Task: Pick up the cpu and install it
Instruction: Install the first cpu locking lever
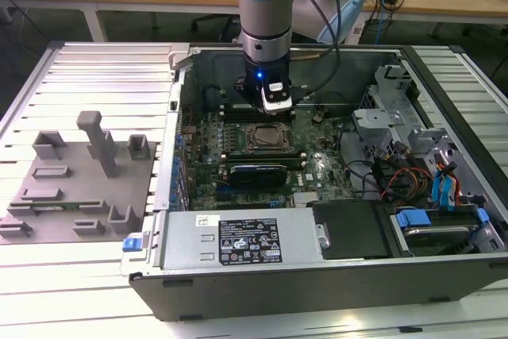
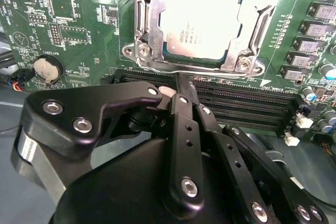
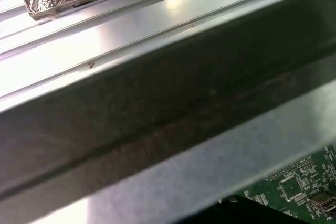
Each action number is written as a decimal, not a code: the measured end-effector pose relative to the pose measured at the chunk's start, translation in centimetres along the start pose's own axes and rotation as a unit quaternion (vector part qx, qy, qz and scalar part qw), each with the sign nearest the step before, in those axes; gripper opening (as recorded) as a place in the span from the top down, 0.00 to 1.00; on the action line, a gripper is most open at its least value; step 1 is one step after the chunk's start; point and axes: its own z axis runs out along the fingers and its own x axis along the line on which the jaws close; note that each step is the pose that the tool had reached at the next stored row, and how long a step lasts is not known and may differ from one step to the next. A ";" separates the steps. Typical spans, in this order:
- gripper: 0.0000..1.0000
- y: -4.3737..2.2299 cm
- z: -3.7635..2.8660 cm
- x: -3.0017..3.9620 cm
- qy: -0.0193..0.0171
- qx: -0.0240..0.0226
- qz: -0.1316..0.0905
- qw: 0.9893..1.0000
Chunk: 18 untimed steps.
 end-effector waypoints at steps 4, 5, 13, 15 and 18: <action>0.89 0.00 0.07 -0.01 0.000 0.001 0.001 1.000; 0.89 0.00 0.08 -0.02 -0.001 0.001 0.001 1.000; 0.89 0.15 0.15 -0.36 -0.002 0.003 0.003 1.000; 0.89 0.18 0.16 -0.42 -0.002 0.004 0.004 1.000; 0.89 0.21 0.17 -0.50 -0.003 0.004 0.005 1.000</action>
